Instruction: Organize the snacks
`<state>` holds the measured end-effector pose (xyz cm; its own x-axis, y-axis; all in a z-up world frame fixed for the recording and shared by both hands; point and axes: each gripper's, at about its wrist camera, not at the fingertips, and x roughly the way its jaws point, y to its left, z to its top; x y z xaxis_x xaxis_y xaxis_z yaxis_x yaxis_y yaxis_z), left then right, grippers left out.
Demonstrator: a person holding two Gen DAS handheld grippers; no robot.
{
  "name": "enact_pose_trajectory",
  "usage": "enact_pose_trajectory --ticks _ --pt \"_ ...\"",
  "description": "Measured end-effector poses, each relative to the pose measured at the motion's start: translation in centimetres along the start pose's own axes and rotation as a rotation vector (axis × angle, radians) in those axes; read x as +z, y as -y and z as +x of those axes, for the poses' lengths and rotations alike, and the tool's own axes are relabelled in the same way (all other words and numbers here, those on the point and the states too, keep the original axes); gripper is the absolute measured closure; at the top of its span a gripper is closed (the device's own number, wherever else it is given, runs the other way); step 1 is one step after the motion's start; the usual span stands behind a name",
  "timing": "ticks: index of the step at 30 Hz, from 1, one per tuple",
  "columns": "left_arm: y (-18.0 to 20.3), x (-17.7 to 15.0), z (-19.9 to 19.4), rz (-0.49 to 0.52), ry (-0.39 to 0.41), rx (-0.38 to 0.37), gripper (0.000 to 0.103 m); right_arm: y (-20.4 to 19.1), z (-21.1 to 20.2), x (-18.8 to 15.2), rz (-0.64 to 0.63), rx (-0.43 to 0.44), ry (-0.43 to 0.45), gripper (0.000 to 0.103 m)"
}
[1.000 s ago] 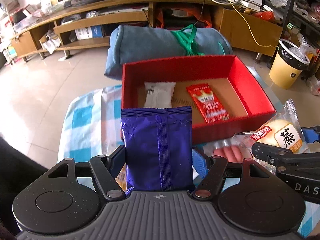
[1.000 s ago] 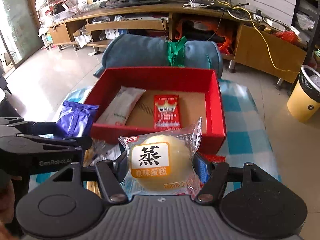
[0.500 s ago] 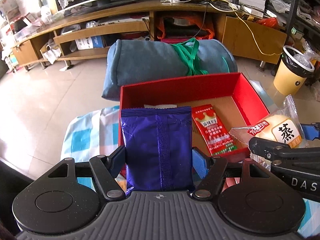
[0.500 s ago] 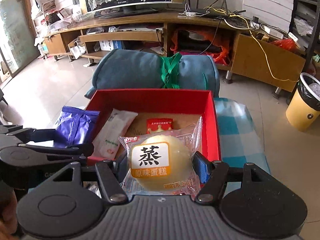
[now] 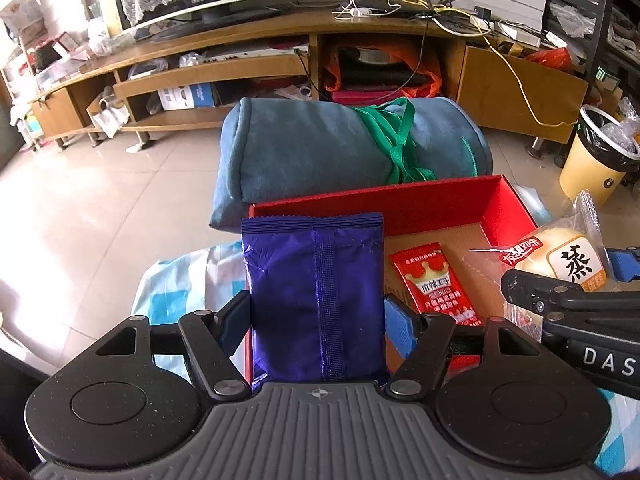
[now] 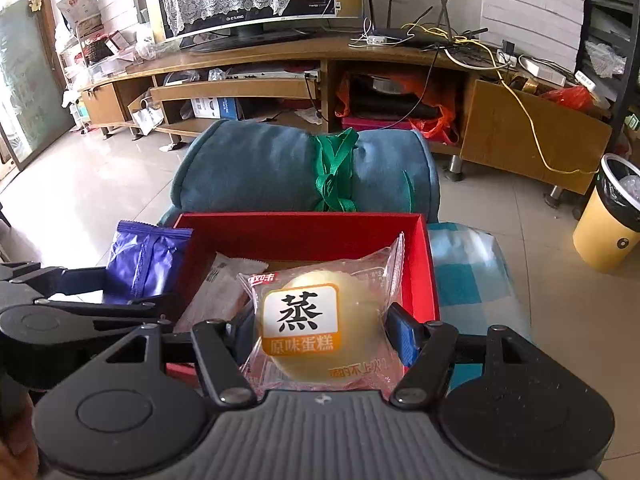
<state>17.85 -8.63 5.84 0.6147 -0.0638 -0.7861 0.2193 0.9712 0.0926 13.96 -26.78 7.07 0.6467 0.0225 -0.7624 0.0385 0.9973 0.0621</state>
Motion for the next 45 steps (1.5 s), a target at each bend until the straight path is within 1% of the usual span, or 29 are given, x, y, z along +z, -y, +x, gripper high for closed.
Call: enact_pose_trajectory --ticks 4,11,17,21,28,34,40,45 --pt "0.1 0.5 0.6 0.008 0.005 0.017 0.028 0.1 0.8 0.4 0.0 -0.002 -0.007 0.043" --pt "0.4 1.0 2.0 0.011 -0.013 0.026 0.028 0.6 2.3 1.1 0.01 -0.008 -0.018 0.043" --pt "0.6 1.3 3.1 0.016 -0.028 0.036 0.028 1.2 3.9 1.2 0.017 -0.025 -0.044 0.043" --pt "0.6 1.3 3.8 0.015 -0.04 0.04 0.028 1.6 4.8 1.4 0.031 -0.021 -0.064 0.043" --pt "1.0 1.2 4.8 0.022 -0.056 0.043 0.028 1.4 6.7 1.0 0.009 -0.031 -0.101 0.043" --pt "1.1 1.0 5.9 0.026 -0.077 0.051 0.028 1.3 8.0 0.8 0.008 -0.018 -0.128 0.043" --pt "1.3 0.7 6.6 0.034 -0.094 0.057 0.028 1.5 9.1 0.4 0.004 -0.021 -0.159 0.043" --pt "1.5 0.7 7.1 0.036 -0.108 0.062 0.027 1.4 9.5 0.2 -0.005 -0.026 -0.169 0.043"
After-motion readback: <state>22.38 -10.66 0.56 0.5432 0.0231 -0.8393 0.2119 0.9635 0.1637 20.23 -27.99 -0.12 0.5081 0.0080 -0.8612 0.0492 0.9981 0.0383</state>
